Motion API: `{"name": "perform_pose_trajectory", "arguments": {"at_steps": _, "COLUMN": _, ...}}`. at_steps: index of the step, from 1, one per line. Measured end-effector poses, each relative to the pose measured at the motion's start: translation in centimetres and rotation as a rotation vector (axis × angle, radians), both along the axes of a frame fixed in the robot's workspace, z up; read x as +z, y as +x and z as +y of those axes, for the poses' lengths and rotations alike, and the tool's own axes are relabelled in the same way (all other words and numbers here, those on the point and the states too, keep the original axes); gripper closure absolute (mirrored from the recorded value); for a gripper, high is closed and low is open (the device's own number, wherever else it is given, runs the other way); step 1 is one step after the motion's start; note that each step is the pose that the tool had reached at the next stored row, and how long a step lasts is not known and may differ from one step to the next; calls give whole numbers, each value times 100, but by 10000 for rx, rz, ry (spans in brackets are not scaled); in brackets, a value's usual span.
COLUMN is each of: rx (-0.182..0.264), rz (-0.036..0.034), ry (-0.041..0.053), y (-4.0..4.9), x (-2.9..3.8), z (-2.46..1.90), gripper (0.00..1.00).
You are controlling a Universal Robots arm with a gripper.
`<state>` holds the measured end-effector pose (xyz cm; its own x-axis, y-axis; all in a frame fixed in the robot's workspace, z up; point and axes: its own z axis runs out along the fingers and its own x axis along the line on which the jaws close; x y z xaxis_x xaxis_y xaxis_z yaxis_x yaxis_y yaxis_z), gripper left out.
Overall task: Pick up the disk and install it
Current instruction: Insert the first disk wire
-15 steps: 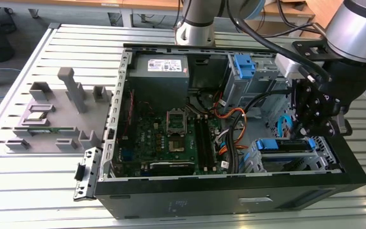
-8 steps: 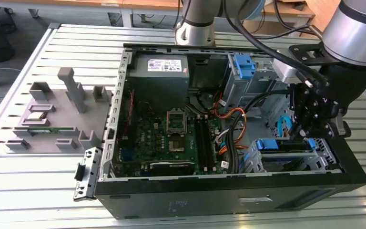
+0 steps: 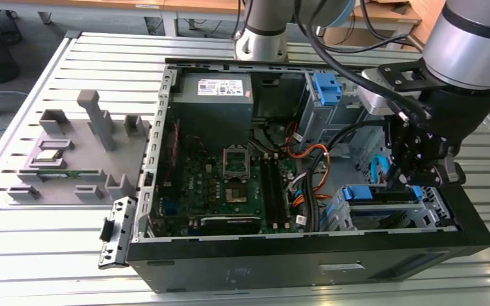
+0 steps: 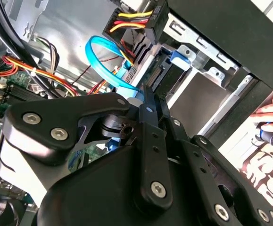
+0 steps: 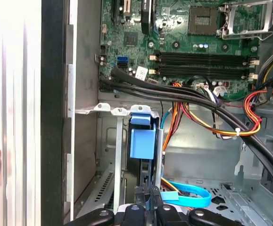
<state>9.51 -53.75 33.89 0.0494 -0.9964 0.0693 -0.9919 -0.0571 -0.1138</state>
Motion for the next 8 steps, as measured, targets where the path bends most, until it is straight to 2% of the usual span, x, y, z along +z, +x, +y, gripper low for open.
{"name": "perform_pose_trajectory", "arguments": {"at_steps": 3, "rx": 44, "rz": -123, "ry": 10, "y": -21, "x": -4, "z": -1, "gripper": 84}}
{"name": "perform_pose_trajectory", "arguments": {"at_steps": 8, "rx": 127, "rz": -262, "ry": 12, "y": -62, "x": -21, "z": -2, "gripper": 84}}
